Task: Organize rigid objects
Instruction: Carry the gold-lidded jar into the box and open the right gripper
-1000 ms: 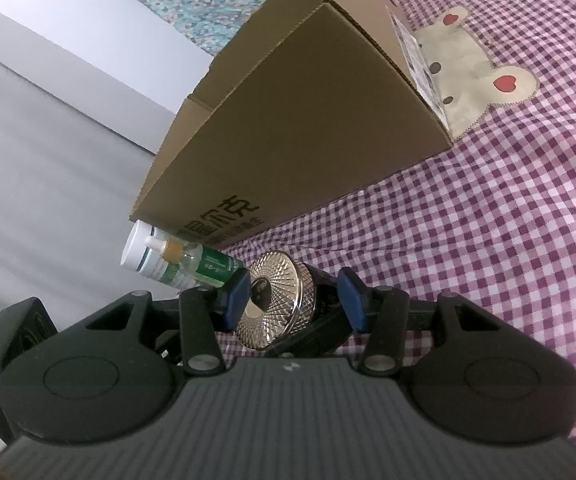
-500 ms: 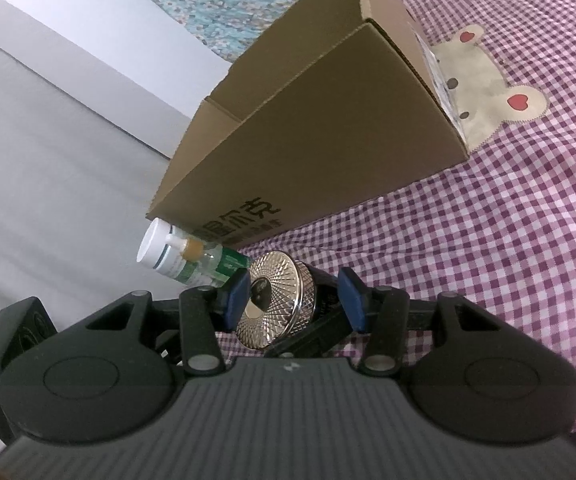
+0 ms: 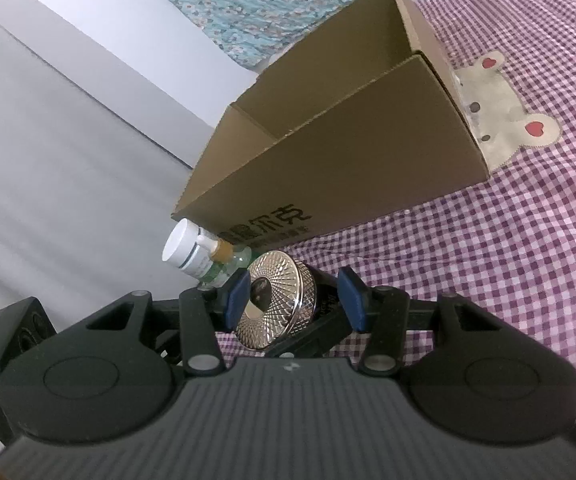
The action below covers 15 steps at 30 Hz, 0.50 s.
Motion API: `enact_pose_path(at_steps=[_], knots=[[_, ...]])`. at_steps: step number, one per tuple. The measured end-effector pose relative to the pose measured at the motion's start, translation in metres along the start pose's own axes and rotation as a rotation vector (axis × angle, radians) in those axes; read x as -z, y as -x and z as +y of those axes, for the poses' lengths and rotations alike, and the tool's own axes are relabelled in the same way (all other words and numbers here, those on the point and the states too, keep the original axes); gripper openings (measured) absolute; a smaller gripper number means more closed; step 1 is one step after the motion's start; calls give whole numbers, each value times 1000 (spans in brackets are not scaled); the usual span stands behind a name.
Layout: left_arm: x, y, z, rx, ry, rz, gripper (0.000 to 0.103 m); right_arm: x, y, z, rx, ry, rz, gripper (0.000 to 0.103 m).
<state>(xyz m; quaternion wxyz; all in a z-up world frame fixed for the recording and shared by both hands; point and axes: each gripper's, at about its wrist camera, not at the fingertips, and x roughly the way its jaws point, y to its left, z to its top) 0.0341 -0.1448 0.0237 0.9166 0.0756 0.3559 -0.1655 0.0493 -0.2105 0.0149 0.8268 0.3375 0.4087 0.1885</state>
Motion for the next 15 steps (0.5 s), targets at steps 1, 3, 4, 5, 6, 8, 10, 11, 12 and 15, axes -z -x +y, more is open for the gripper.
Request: enact_pose_path(at_steps=[1, 3, 4, 5, 6, 8, 10, 11, 12, 15], knots=[[0, 2, 0, -1, 1, -5, 57, 0, 1, 2, 0, 5, -1, 48], [1, 8, -1, -4, 3, -13, 57, -1, 3, 6, -1, 14, -3, 48], [1, 10, 0, -5, 4, -17, 57, -1, 4, 8, -1, 19, -5, 48], [-1, 11, 0, -7, 5, -21, 57, -1, 4, 10, -1, 24, -6, 48], [-2, 13, 0, -8, 6, -26, 57, -2, 4, 13, -1, 30, -8, 48], [-2, 17, 2, -10, 8, -34, 57, -2, 6, 18, -1, 41, -10, 48], [-5, 21, 2, -14, 8, -45, 57, -4, 8, 23, -1, 54, -14, 48], [-7, 23, 2, -16, 7, -50, 57, -5, 9, 26, -2, 61, -16, 48], [-9, 25, 2, -18, 6, -57, 57, -7, 10, 29, -3, 67, -19, 48], [-22, 32, 5, -24, -4, -82, 57, -17, 13, 42, -8, 95, -31, 49]])
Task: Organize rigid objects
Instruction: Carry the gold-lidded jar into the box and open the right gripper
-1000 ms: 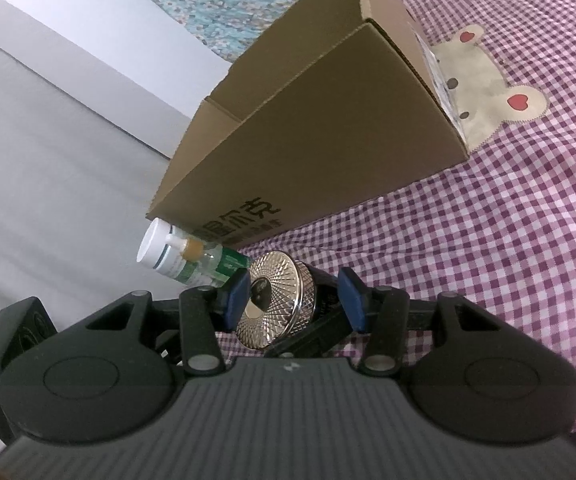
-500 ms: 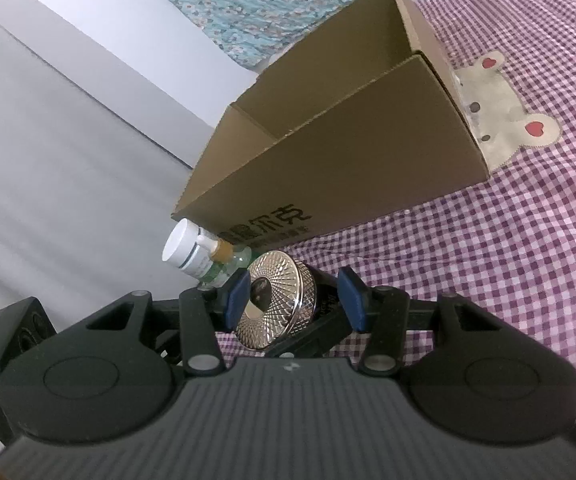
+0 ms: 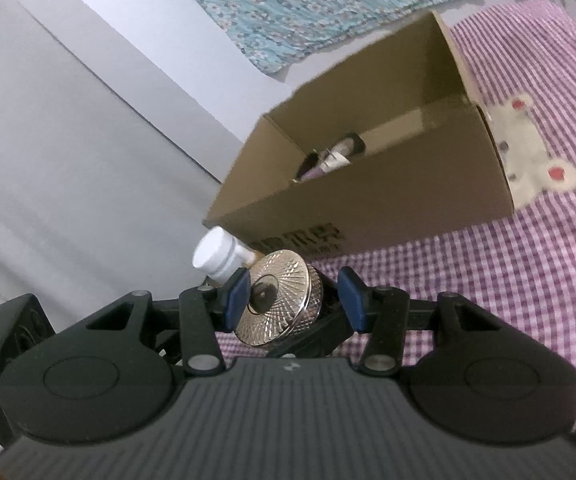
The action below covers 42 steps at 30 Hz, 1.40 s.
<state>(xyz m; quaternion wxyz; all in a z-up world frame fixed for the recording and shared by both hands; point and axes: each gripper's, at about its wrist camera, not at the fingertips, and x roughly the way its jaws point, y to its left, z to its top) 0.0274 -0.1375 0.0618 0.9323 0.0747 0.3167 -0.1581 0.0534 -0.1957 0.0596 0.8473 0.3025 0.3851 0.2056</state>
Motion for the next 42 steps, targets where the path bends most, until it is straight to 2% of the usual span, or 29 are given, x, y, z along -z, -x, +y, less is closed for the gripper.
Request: enact_pose_path(at_steps=[5, 9, 16, 22, 27, 32, 37, 42], knots=[[-40, 2, 13, 21, -9, -32, 57, -35, 3, 26, 7, 90, -24, 50], [-79, -19, 32, 61, -4, 0, 57, -73, -6, 36, 20, 132, -17, 54], [-129, -95, 77, 92, 38, 159, 57, -157, -60, 8, 41, 53, 90, 55], [-149, -167, 105, 62, 72, 302, 57, -200, -125, -22, 70, -2, 192, 56], [-152, -207, 129, 39, 120, 382, 57, -222, -170, -40, 90, -24, 268, 55], [-152, -236, 144, 22, 162, 446, 57, -223, -195, -48, 110, -7, 315, 55], [-151, -250, 143, 29, 182, 481, 58, -229, -214, -57, 132, 2, 334, 54], [-149, -257, 139, 37, 174, 478, 58, -233, -223, -68, 158, 21, 325, 54]])
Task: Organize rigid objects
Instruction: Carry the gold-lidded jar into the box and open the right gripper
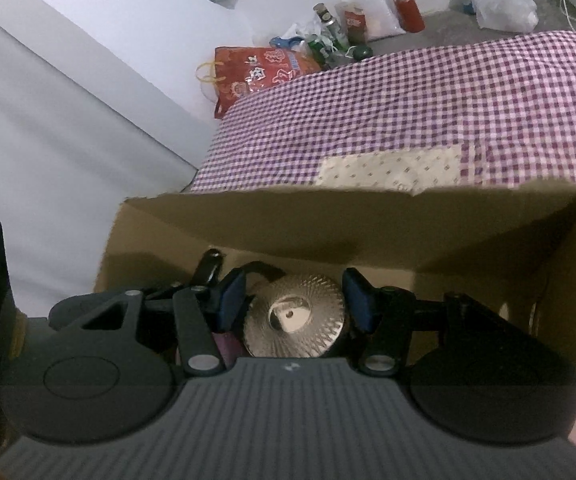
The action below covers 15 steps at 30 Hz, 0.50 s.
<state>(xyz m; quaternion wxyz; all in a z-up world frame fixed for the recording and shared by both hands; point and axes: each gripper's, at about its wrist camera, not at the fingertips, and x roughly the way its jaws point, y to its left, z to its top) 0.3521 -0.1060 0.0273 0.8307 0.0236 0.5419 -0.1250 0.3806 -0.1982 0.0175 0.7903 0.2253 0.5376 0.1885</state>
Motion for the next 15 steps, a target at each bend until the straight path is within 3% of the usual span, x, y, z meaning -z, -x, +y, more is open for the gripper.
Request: enact_pose_path(at_steps=[3, 7, 9, 15], knots=[[-1, 4, -1, -1, 1, -31, 60, -2, 1, -5, -11, -7, -19, 54], [0, 23, 2, 13, 16, -58, 73, 1, 13, -7, -46, -18, -63, 53], [4, 40, 3, 15, 15, -86, 76, 5, 26, -3, -58, -7, -102, 53], [28, 106, 5, -12, -17, -185, 82, 35, 96, 5, -198, -34, -238, 54]])
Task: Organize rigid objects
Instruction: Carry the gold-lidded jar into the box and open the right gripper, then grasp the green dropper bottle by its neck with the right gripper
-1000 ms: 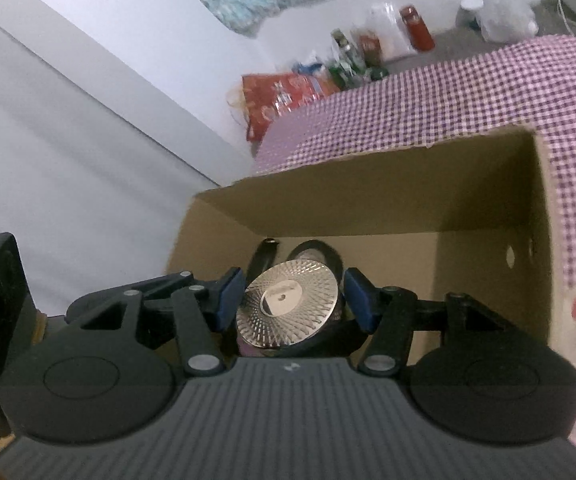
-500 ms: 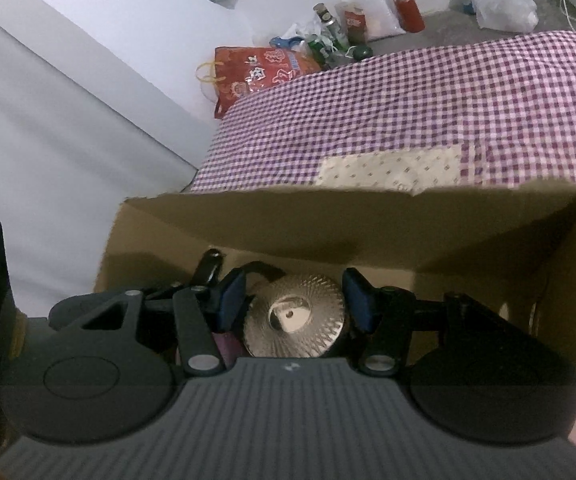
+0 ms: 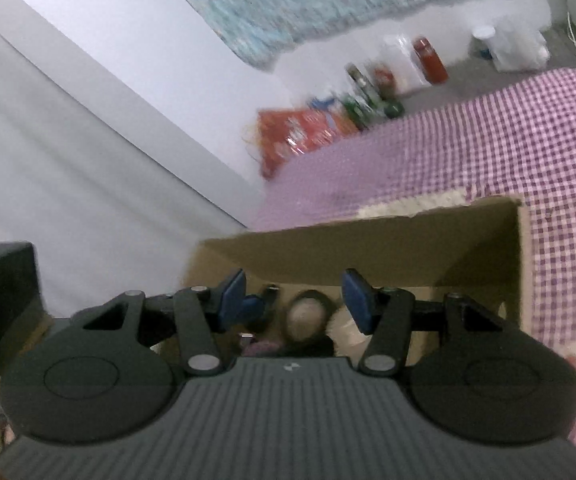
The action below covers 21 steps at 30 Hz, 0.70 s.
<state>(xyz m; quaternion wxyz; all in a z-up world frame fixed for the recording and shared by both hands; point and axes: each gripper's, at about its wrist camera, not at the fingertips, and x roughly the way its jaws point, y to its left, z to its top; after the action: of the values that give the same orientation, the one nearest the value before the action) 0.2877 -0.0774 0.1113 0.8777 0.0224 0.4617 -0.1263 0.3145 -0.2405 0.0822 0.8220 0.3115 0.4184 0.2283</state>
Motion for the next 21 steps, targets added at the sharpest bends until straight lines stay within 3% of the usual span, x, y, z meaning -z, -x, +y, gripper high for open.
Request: enact_pose_path(at_steps=[6, 10, 14, 19, 21], knots=[[53, 99, -6, 0, -93, -187, 91, 41, 86, 22, -112, 20, -127, 55], [108, 138, -11, 27, -113, -282, 91, 83, 118, 40, -122, 85, -136, 55], [167, 147, -14, 17, -106, -342, 91, 126, 112, 62, -99, 183, -79, 55], [219, 124, -16, 5, -80, -317, 90, 173, 69, 98, -41, 347, 26, 55], [230, 111, -14, -18, -68, -305, 85, 186, 49, 112, -28, 396, 66, 54]])
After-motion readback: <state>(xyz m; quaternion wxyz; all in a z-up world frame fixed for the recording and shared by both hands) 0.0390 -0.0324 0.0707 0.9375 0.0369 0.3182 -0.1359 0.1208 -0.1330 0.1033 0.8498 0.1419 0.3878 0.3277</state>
